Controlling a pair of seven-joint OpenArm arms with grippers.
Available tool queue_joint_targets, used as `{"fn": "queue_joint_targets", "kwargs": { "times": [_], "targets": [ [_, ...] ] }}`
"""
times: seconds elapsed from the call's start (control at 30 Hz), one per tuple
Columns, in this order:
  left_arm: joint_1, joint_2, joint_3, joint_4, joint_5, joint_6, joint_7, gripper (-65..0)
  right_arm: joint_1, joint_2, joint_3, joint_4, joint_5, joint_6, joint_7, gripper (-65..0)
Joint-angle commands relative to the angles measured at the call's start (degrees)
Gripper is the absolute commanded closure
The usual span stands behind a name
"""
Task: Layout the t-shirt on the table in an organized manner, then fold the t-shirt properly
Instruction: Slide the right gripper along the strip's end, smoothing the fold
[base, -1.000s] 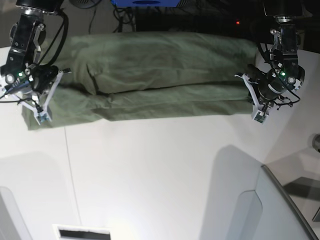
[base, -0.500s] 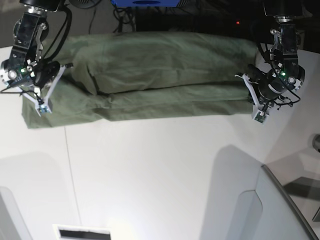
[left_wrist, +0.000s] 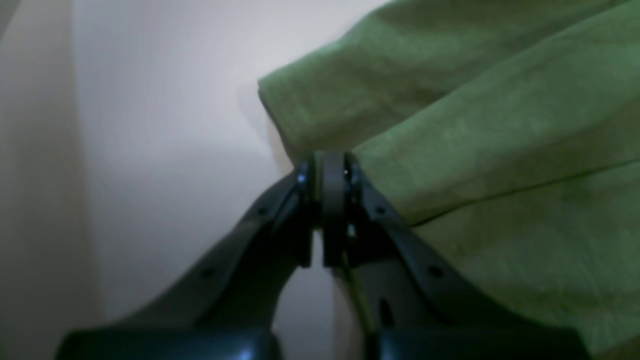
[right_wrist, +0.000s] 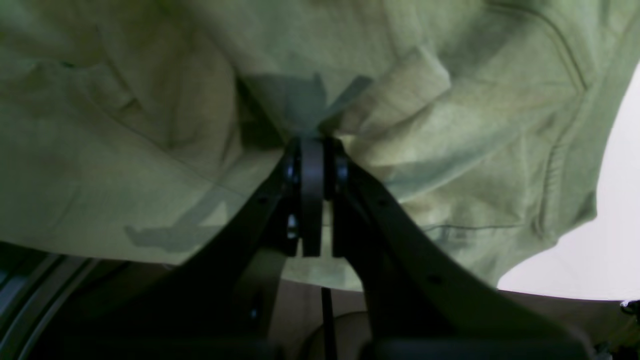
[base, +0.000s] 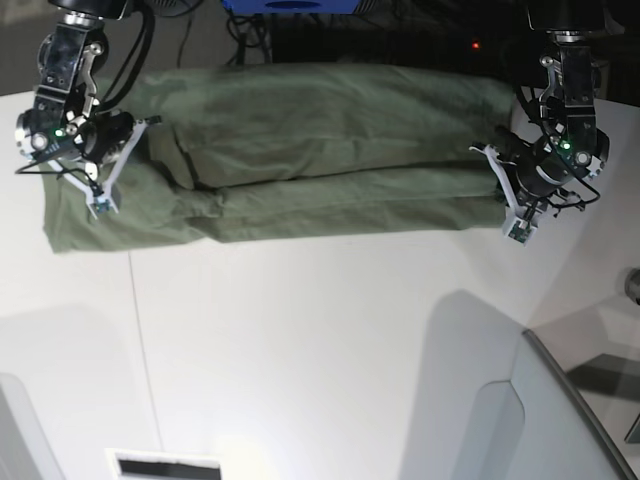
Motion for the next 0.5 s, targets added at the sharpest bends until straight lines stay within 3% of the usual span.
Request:
{"fn": "queue_joint_targets", "kwargs": {
  "times": [0.0,0.17,0.23,0.47],
  "targets": [
    [-0.44,-0.78,-0.36,1.15,-0.27,0.09,-0.85,0.0,0.74,0.41,0.04,0.73,0.14,-0.22,0.46,0.0],
    [-0.44,-0.78,-0.36,1.15,-0.27,0.09,-0.76,0.0,1.01,0.59,0.04,-1.38,0.14,-0.22,0.55,-0.3],
    [-0.44,-0.78,-0.36,1.15,-0.27,0.09,-0.67,0.0,1.01,0.59,0.04,-1.38,0.14,-0.22,0.55,-3.8],
    [-0.44,-0.78,-0.36,1.15,-0.27,0.09,-0.59,0.0,-0.40,0.32,2.50,6.26,0.23,-0.22,0.55,-38.0]
  ]
}}
